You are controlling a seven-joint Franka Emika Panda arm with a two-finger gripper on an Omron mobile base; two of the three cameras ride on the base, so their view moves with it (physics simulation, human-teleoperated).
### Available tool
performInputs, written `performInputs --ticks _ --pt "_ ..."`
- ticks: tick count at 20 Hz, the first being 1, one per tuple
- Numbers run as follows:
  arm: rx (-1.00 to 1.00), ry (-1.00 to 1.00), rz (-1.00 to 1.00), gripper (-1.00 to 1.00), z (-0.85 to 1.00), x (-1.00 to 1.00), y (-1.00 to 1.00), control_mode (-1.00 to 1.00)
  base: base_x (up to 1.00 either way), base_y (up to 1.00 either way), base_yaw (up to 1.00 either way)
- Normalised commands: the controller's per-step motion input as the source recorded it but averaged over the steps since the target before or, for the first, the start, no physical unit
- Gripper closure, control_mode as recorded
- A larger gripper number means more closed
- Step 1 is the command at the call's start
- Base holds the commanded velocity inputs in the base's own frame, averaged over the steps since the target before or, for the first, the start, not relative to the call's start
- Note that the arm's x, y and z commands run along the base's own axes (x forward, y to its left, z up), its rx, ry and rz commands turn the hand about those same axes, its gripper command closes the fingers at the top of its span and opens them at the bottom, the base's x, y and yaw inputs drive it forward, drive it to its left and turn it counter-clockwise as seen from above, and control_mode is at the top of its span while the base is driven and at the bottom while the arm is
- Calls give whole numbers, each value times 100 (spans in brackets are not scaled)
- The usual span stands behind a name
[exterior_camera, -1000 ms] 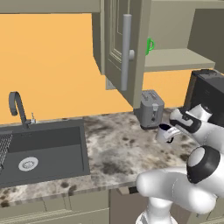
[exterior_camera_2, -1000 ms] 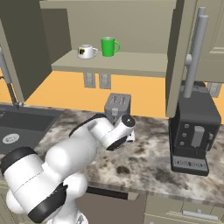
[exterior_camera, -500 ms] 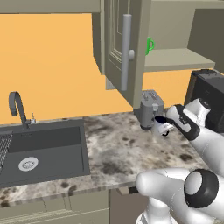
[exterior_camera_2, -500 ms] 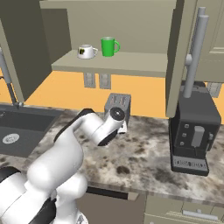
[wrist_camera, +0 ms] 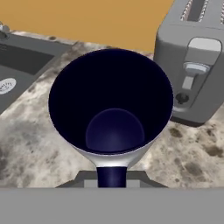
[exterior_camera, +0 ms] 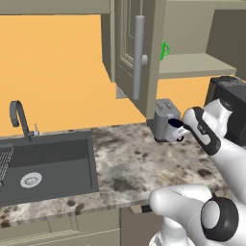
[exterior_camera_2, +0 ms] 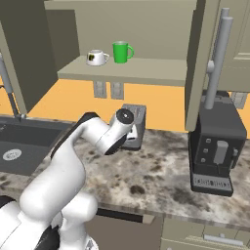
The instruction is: Pick the mug on the counter and place it in the cabinet with the handle facing the right, like the mugs already inside.
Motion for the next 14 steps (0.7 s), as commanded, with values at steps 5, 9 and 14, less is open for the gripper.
performInputs --ticks 5,9,14 --pt "1 -5 5 100 55 -6 3 -100 0 0 0" --pt "5 -3 8 100 43 0 8 -100 0 0 0" --pt "2 -3 10 100 45 -6 11 -100 0 0 0"
